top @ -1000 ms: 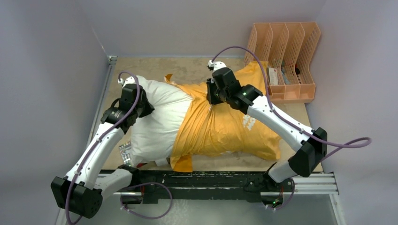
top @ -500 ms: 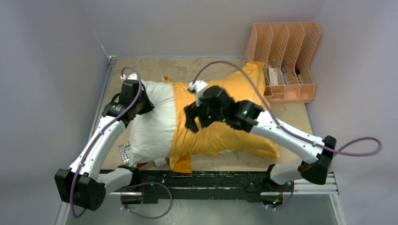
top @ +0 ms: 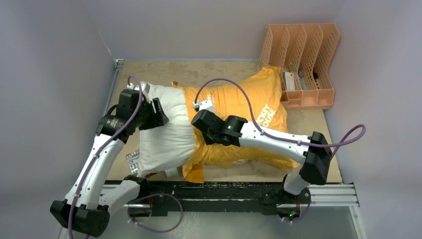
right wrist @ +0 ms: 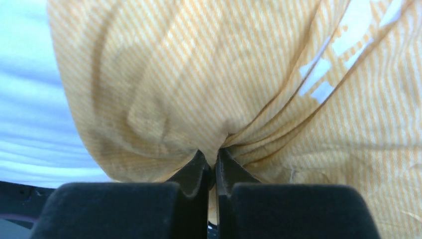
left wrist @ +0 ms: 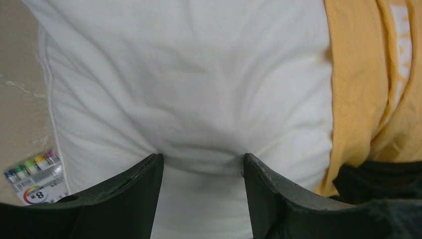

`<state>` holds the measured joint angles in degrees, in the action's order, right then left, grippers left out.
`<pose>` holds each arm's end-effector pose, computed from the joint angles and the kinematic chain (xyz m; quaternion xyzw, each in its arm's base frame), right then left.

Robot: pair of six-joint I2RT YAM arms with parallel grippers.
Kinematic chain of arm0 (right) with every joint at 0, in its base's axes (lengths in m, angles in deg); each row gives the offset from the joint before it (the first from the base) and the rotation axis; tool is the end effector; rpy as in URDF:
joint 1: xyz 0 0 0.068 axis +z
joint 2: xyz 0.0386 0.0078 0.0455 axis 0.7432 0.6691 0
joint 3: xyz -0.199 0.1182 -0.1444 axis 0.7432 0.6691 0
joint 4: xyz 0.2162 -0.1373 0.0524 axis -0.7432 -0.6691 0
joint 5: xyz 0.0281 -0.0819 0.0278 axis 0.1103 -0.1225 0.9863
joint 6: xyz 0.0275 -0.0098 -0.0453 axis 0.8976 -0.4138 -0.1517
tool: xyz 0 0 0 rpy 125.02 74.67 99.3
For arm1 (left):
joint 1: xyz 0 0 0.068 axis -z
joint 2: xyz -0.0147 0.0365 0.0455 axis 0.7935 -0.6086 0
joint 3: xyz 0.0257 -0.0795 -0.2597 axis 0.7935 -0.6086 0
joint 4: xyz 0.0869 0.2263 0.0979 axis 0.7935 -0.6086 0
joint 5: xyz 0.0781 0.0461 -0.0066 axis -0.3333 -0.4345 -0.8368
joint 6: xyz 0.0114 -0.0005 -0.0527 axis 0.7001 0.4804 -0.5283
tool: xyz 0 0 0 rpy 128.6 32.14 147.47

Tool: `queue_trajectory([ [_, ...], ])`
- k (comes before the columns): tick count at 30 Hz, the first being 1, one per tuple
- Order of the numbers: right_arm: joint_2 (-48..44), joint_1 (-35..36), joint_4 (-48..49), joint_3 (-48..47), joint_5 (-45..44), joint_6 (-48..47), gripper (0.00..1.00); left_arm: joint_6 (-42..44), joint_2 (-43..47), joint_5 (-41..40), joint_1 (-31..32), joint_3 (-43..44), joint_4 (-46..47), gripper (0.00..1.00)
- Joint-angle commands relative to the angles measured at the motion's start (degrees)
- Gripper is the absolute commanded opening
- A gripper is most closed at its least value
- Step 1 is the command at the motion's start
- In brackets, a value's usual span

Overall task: Remove the pillowcase from the pillow
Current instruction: Remove the pillow from the pillowcase.

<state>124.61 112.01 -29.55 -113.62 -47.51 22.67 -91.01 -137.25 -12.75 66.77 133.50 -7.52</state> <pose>0.1655 0.3057 0.3004 -0.1866 0.9021 0.1133 0.3723 0.1887 -0.0496 0.3422 -0.1182 0.9143 -0.1645 0.3507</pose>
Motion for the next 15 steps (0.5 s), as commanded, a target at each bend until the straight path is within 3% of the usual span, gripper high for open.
queue_trajectory([
  [1,-0.54,-3.33,10.43,-3.89,-1.61,-4.98,0.02,5.29,4.85,15.68,-0.11,-0.11,-9.73,0.59],
  [6,-0.10,-3.98,17.07,-7.38,7.03,-8.20,0.00,5.67,9.32,20.51,-0.06,-5.69,-10.42,0.70],
  [12,1.20,-4.00,17.44,-10.27,10.16,-9.92,0.00,1.25,6.79,10.68,-0.06,-7.19,-7.44,0.74],
  [14,0.16,-3.98,17.39,-9.35,9.85,-9.80,0.00,0.13,5.64,5.82,-0.11,-6.79,-6.56,0.61],
  [15,-0.40,-3.98,17.47,-8.42,9.22,-9.70,0.00,-0.30,4.82,3.77,-0.07,-6.66,-6.25,0.47],
])
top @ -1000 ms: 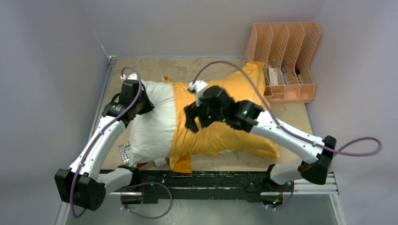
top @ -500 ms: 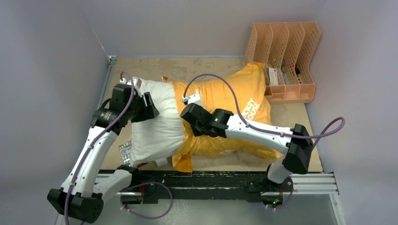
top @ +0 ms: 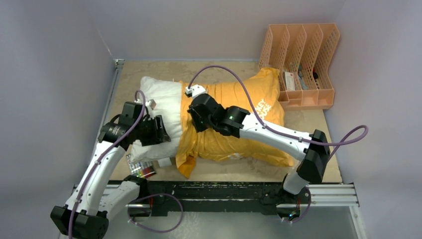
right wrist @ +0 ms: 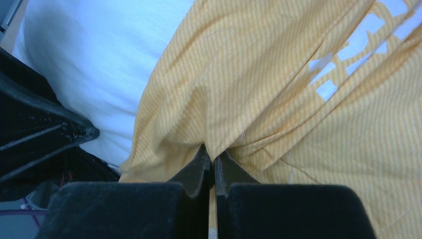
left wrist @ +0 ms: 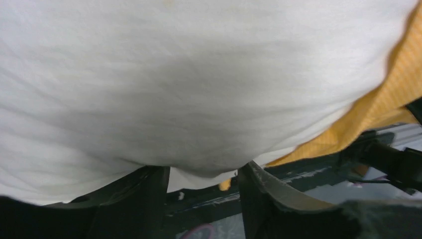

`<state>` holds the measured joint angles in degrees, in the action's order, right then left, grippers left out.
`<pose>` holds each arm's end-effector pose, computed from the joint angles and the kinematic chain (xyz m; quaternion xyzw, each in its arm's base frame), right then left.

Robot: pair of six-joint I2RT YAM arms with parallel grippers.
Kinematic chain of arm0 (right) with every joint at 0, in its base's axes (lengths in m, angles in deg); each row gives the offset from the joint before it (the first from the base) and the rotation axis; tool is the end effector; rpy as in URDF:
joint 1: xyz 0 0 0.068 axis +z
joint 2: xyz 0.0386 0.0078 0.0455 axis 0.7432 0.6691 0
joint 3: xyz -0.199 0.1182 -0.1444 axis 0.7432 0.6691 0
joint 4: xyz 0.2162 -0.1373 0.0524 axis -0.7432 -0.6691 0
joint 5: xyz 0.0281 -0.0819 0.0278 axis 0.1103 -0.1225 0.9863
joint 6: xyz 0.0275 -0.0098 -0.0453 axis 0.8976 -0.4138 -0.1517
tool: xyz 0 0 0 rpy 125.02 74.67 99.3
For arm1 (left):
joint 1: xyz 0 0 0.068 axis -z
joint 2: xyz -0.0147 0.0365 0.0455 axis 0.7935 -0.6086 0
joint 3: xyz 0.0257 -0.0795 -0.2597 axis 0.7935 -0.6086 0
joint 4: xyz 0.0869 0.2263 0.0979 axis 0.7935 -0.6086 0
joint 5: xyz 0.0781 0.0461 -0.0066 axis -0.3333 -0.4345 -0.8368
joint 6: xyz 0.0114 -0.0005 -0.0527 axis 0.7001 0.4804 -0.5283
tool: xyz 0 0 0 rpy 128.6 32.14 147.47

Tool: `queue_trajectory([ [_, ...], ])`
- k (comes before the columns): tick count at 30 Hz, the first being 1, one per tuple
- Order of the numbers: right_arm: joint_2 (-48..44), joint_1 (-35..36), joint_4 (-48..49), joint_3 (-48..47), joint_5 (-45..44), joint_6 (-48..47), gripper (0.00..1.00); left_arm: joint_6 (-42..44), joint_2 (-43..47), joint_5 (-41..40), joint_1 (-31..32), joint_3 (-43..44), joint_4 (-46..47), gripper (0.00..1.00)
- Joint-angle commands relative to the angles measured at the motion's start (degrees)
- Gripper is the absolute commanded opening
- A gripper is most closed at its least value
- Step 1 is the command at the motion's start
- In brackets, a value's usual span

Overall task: Remove the pillowcase from the pillow
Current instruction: Remove the pillow from the pillowcase.

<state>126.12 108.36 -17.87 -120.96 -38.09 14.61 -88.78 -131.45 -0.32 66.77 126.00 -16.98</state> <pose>0.1938 0.3218 0.3490 -0.2145 0.8447 0.2328 0.4317 0.1515 -0.0480 0.3069 -0.0736 0.9452 -0.2210 0.2288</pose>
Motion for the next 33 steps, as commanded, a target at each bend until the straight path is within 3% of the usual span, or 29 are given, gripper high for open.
queue_trajectory([
  [1,-2.51,-0.36,5.61,-0.15,-1.39,-1.38,0.00,-3.16,-1.57,-11.31,-0.07,1.00,3.39,0.27],
  [2,-2.94,-0.40,4.56,0.72,-2.85,-1.07,0.00,-3.91,-1.77,-13.94,-0.03,1.13,4.01,0.09],
  [3,-3.31,-0.46,2.62,1.38,-5.21,-0.32,0.00,-4.52,-1.73,-16.26,-0.04,1.16,4.75,0.00],
  [6,-4.88,-1.61,-4.60,4.72,-11.71,3.12,0.00,-5.24,-1.78,-22.23,-0.10,1.14,6.21,0.00],
  [10,-11.34,-5.53,-13.22,12.22,-16.61,7.53,0.00,-2.94,-6.90,-32.25,-0.19,2.02,-0.09,0.00],
  [14,-20.66,-10.27,-8.31,20.55,-8.09,2.29,0.00,-4.92,-6.88,-28.91,-0.20,0.89,4.55,0.00],
  [18,-22.02,-10.35,-3.79,17.90,3.00,-1.40,0.01,-4.53,-7.97,-26.84,-0.20,0.51,5.93,0.00],
  [20,-21.95,-10.27,-1.04,15.36,4.53,-2.95,0.11,-4.00,-6.66,-26.06,-0.20,0.35,5.77,0.00],
  [24,-21.26,-10.36,3.46,11.49,6.36,-4.20,0.40,-3.71,-3.12,-24.05,-0.20,-1.20,4.68,0.00],
  [30,-12.24,-11.35,1.10,0.25,-15.97,-6.74,0.79,-5.87,1.97,-20.68,-0.20,-3.40,4.05,0.00],
  [31,-10.31,-12.22,0.80,-1.45,-17.69,-6.51,0.86,-5.88,2.48,-20.36,-0.20,-3.38,3.80,0.00],
  [33,-6.50,-15.46,-1.24,-4.31,-12.66,-5.51,0.93,-5.84,3.42,-20.67,-0.20,-2.64,3.14,0.00],
])
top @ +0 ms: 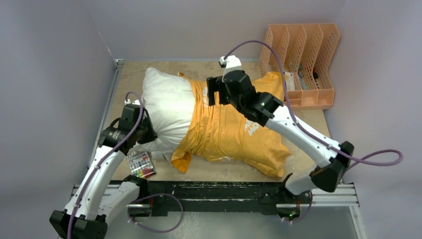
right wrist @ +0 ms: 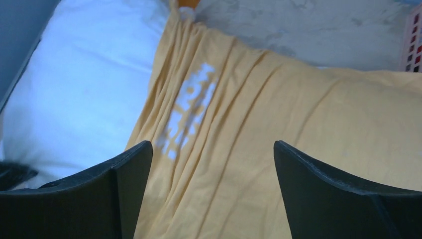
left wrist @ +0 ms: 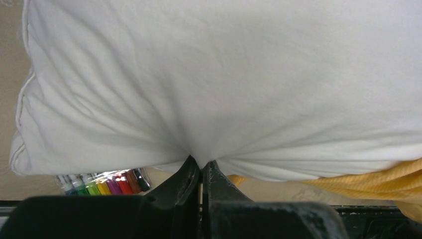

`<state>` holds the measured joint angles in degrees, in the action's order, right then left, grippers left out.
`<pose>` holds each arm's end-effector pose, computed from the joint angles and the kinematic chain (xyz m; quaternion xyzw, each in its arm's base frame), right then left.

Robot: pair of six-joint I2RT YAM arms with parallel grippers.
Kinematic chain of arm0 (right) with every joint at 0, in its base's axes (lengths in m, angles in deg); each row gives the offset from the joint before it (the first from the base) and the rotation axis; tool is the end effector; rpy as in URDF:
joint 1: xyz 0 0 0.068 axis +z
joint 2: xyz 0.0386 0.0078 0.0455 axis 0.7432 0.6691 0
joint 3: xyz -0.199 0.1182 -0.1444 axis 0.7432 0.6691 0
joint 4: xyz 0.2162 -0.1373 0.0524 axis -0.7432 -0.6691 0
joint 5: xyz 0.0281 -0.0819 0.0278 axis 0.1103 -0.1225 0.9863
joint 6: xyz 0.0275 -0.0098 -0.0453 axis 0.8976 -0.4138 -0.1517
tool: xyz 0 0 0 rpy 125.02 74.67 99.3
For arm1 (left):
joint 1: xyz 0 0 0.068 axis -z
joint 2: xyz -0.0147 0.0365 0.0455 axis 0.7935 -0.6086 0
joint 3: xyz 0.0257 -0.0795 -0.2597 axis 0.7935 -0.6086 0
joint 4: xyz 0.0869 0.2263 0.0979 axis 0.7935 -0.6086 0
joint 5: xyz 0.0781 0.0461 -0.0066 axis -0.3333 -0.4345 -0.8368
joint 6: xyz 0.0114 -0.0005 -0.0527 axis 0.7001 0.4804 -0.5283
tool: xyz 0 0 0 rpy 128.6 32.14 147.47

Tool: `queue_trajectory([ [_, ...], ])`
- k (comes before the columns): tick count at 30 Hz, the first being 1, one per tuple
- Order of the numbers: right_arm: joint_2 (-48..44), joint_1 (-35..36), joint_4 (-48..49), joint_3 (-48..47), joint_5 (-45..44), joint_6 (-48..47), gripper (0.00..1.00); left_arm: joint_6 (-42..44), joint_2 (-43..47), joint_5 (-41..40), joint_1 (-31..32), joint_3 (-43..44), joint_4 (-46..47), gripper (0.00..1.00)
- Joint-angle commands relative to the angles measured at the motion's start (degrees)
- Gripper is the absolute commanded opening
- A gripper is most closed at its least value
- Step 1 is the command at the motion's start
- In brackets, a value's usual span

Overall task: Remove the pillowcase from the pillow
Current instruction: Remove the pillow from the pillowcase.

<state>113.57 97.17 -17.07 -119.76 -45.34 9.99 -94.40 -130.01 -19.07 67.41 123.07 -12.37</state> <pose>0.2168 0.2302 0.4154 -0.1033 0.8064 0.1816 0.5533 0.1560 -0.0391 0.2990 -0.1629 0.9324 -0.1027 0.3059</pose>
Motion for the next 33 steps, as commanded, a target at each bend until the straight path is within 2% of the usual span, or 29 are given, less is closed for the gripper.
queue_trajectory([
  [1,8.10,-5.76,-3.35,-6.38,-2.86,1.17,0.94,-0.09,2.35,-2.25,-0.83,1.12,-1.87,0.00],
  [3,11.85,-7.48,-3.67,-5.90,2.09,2.68,0.93,0.11,2.87,-2.98,-0.83,2.48,-2.31,0.00],
  [5,16.79,-7.76,-5.65,-5.79,4.44,2.99,0.84,0.26,2.85,-3.80,-0.83,3.83,-2.61,0.00],
  [6,18.93,-7.77,-7.18,-5.66,5.06,3.69,0.78,0.48,2.76,-3.76,-0.81,4.51,-2.69,0.00],
  [8,21.07,-7.76,-8.26,-3.65,5.52,3.40,0.58,0.92,2.41,-3.40,-0.83,6.32,-2.55,0.00],
  [9,20.88,-7.73,-7.88,-2.04,5.90,3.03,0.41,1.41,2.31,-2.57,-0.83,7.53,-2.21,0.06],
  [11,18.61,-7.73,-5.65,2.25,7.25,1.72,0.21,2.07,2.46,-0.05,-0.83,10.74,-0.12,0.25],
  [12,16.99,-7.77,-3.53,4.18,7.90,0.86,0.13,2.25,2.47,1.49,-0.83,12.51,1.49,0.34],
  [14,13.56,-7.73,0.38,7.55,8.86,-1.64,0.03,2.32,1.38,2.64,-0.83,15.95,4.95,0.49],
  [15,12.06,-7.74,2.05,9.11,10.27,-2.33,0.02,2.38,-0.18,3.37,-0.83,17.72,6.57,0.58],
  [16,10.57,-7.77,3.51,10.30,11.95,-2.99,0.02,2.48,-2.06,4.32,-0.83,19.37,7.86,0.64],
  [19,7.37,-7.53,6.46,12.87,16.17,-3.54,0.02,1.88,-10.29,6.19,-0.83,24.00,9.94,0.69],
  [22,4.66,-6.41,9.68,15.23,16.68,-3.70,0.01,1.01,-18.15,6.67,-0.83,26.02,12.23,0.73],
  [25,2.16,-5.21,12.55,17.44,16.21,-4.23,0.01,0.59,-23.68,8.66,-0.67,23.83,16.29,0.76],
  [28,0.85,-4.68,13.10,17.81,15.36,-3.94,0.00,1.17,-28.48,7.14,-0.06,19.78,17.52,0.78],
  [29,0.53,-4.69,13.46,17.94,14.86,-3.95,0.00,1.67,-29.82,5.73,0.22,18.65,16.97,0.78],
  [31,-0.17,-4.68,13.08,17.81,11.58,-2.97,0.00,0.84,-30.55,1.07,0.57,15.55,15.90,0.62],
  [32,-0.51,-4.68,12.14,17.67,9.56,-2.18,0.00,0.34,-29.82,-1.20,0.53,13.73,15.94,0.44],
  [33,-0.71,-4.77,10.39,17.35,7.90,-1.67,0.00,-0.45,-28.45,-3.96,0.49,11.94,16.05,0.11],
])
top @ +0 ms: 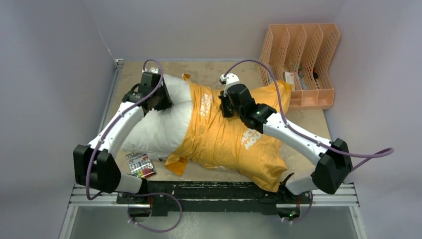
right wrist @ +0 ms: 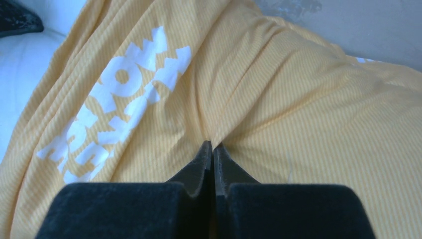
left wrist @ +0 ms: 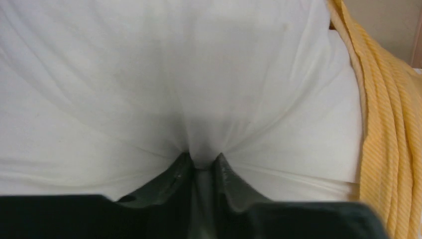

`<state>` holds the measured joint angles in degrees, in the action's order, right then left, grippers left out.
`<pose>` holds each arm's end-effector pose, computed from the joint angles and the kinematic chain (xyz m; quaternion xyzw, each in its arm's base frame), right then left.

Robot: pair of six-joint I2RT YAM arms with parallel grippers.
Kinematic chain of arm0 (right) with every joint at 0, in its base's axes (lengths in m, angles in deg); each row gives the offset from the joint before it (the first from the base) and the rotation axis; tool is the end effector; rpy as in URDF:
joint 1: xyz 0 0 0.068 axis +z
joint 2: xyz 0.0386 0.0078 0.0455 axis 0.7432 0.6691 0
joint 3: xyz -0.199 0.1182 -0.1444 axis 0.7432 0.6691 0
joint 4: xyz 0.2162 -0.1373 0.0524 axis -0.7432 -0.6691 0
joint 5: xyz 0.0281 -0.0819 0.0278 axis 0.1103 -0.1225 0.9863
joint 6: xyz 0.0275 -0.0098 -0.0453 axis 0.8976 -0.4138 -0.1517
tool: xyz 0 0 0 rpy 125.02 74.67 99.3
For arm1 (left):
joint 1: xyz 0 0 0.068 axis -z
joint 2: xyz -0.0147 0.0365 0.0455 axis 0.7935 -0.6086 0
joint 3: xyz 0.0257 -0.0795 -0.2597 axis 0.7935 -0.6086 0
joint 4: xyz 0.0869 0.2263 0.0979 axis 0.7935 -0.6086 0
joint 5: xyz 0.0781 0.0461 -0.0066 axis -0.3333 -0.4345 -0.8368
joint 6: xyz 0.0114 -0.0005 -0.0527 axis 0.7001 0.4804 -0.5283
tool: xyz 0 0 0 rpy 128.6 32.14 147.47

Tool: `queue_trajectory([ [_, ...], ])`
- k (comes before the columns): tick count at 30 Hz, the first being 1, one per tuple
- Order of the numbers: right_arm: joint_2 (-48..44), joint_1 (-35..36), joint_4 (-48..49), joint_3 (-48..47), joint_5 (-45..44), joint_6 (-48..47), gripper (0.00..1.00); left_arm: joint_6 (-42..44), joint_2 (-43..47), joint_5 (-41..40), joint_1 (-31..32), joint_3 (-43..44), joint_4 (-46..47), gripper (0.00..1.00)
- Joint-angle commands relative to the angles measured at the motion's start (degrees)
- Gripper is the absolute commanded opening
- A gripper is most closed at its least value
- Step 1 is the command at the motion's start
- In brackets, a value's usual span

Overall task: Remove the pillowcase from the pillow
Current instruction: Remove the pillow from the pillowcase.

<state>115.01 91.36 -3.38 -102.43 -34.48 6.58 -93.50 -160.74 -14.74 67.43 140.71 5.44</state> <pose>0.2471 0.2235 0.3255 -0.1505 0.8294 0.1872 0.5044 0.2943 -0.0788 0.3055 -0.1412 0.9222 -0.1487 0.3279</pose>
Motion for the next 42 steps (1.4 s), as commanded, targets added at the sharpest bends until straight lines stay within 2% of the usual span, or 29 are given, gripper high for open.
queue_trajectory([
  [1,-2.35,0.90,-5.19,-0.42,-7.69,3.02,0.00,-2.31,3.56,-11.27,0.35,-7.07,-1.93,0.00],
  [3,-2.68,0.22,-9.37,-1.09,-17.74,5.37,0.00,-2.88,6.29,-15.50,-0.18,-9.25,-2.47,0.00],
  [5,-3.52,-1.33,-12.95,-0.87,-23.72,7.50,0.00,-2.83,8.23,-18.34,-1.20,-10.33,-3.46,0.00],
  [11,-9.46,-4.58,-13.14,3.03,-22.23,10.12,0.00,-2.99,11.77,-17.32,-3.67,-12.67,-3.08,0.00],
  [15,-10.77,-4.59,-7.88,2.27,-7.34,3.75,0.02,-1.88,16.43,-7.87,-3.58,-16.27,4.41,0.00],
  [16,-10.23,-4.59,-8.00,0.73,-4.76,3.37,0.08,-1.22,17.62,-5.30,-3.58,-17.05,6.50,0.00],
  [19,-7.09,-4.59,-9.68,-6.78,0.36,1.94,0.43,2.29,20.67,-1.24,-2.50,-17.47,8.35,0.00],
  [22,-2.73,-4.59,-12.84,-14.98,-0.32,1.85,0.65,6.04,24.97,-1.34,-0.46,-17.42,7.95,0.00],
  [23,-1.24,-4.59,-13.47,-17.84,-0.20,1.70,0.70,6.80,26.58,-0.92,-0.16,-17.75,8.22,0.00],
  [28,8.74,-4.58,-16.72,-30.46,8.58,0.17,0.79,8.08,32.89,2.75,0.02,-19.30,9.73,0.00],
  [33,22.67,-4.58,-24.55,-41.55,17.07,-1.09,0.82,8.10,34.22,6.49,0.11,-19.45,8.19,0.00],
  [38,28.10,-4.53,-26.43,-42.37,31.08,-7.50,0.84,8.42,34.25,7.34,0.11,-19.19,6.88,0.00],
  [42,27.90,-4.55,-22.90,-34.55,42.25,-13.23,0.88,8.41,33.65,8.18,0.11,-19.25,7.24,0.00],
])
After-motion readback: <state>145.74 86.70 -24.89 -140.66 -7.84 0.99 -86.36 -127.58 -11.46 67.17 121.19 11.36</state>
